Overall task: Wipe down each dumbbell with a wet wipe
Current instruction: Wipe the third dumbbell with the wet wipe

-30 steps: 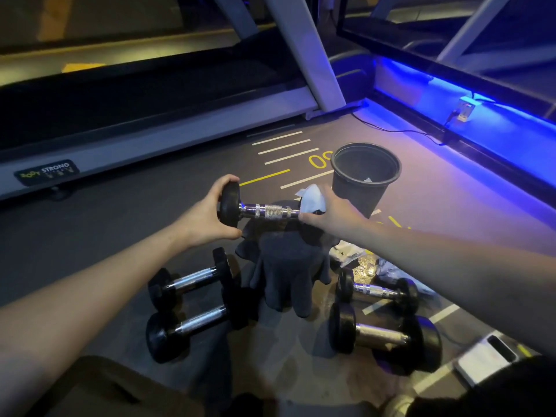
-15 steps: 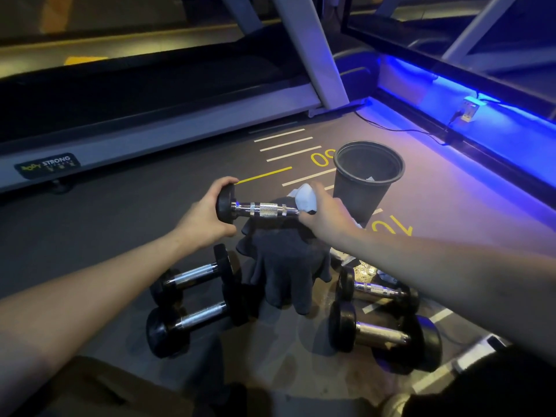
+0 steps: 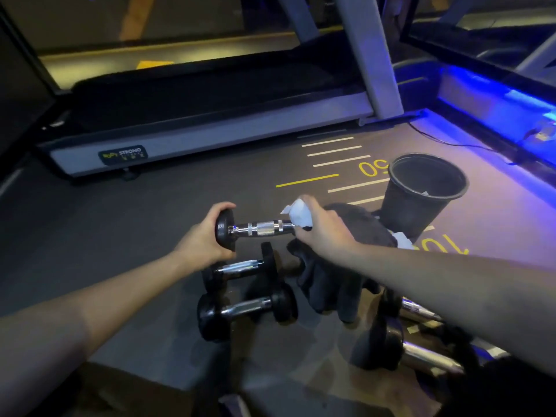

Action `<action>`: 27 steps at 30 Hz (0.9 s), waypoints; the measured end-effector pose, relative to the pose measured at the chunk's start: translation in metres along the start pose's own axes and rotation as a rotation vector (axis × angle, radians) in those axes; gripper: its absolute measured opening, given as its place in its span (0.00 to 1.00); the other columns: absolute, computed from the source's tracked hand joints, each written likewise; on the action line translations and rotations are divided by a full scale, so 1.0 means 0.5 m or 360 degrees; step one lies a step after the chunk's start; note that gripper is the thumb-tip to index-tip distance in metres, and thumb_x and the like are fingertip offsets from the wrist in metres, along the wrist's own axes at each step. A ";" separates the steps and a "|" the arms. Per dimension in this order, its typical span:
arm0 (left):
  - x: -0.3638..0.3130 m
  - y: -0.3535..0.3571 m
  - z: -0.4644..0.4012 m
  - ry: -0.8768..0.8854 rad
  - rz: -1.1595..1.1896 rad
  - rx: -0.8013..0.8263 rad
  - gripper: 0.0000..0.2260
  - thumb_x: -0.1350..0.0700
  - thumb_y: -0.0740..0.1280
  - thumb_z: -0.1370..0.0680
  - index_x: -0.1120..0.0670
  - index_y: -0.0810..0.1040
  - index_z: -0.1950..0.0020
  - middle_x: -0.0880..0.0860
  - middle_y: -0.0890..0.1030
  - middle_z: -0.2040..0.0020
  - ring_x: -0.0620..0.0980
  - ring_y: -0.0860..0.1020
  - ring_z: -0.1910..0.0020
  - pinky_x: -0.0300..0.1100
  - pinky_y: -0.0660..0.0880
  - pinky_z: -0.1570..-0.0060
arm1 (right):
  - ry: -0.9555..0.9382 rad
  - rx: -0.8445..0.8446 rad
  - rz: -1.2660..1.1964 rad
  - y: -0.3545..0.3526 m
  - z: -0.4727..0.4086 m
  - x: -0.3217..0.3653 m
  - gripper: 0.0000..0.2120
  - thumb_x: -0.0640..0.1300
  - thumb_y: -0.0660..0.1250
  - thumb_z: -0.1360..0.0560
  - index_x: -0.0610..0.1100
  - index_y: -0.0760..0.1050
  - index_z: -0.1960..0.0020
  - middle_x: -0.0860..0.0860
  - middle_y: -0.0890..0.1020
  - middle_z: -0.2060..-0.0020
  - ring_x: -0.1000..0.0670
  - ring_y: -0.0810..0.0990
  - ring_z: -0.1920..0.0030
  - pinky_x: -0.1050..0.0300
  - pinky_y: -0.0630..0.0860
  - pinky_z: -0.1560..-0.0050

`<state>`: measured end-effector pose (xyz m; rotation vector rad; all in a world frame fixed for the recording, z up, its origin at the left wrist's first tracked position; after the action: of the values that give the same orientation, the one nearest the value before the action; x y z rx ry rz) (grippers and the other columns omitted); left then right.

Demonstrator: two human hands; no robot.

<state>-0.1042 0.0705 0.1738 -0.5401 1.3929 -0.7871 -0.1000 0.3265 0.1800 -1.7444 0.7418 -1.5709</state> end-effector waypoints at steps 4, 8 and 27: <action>0.059 -0.004 0.002 -0.0072 -0.0031 0.0038 0.42 0.58 0.81 0.38 0.33 0.63 0.35 0.47 0.80 0.48 0.49 0.81 0.54 0.45 0.79 0.51 | 0.0024 0.0098 -0.0014 0.055 -0.014 0.016 0.21 0.46 0.65 0.26 0.55 0.63 0.35 0.49 0.76 0.60 0.39 0.76 0.53 0.50 0.74 0.54; 0.109 0.013 -0.003 -0.0138 -0.0014 0.0079 0.42 0.59 0.81 0.38 0.36 0.63 0.34 0.45 0.80 0.49 0.44 0.80 0.55 0.37 0.75 0.56 | 0.0009 0.0170 -0.0059 0.105 -0.033 0.012 0.18 0.45 0.64 0.26 0.62 0.63 0.43 0.55 0.75 0.64 0.44 0.77 0.59 0.53 0.73 0.60; 0.279 0.102 -0.062 -0.0424 -0.0041 0.0371 0.42 0.61 0.81 0.39 0.37 0.62 0.36 0.51 0.81 0.48 0.53 0.82 0.57 0.44 0.81 0.58 | 0.0250 0.0555 -0.0054 0.309 -0.101 -0.064 0.20 0.44 0.65 0.25 0.54 0.65 0.36 0.46 0.80 0.54 0.42 0.80 0.53 0.49 0.78 0.52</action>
<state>-0.1266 0.0009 0.0406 -0.4627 1.0357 -0.8523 -0.1506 0.2511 0.0413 -1.3994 0.4765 -1.7558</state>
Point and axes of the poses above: each hand's wrist, its own z-axis away from the middle knuckle, its own y-axis out of the palm, x = y × z, the point moved 3 cm from there along -z, towards the middle knuckle
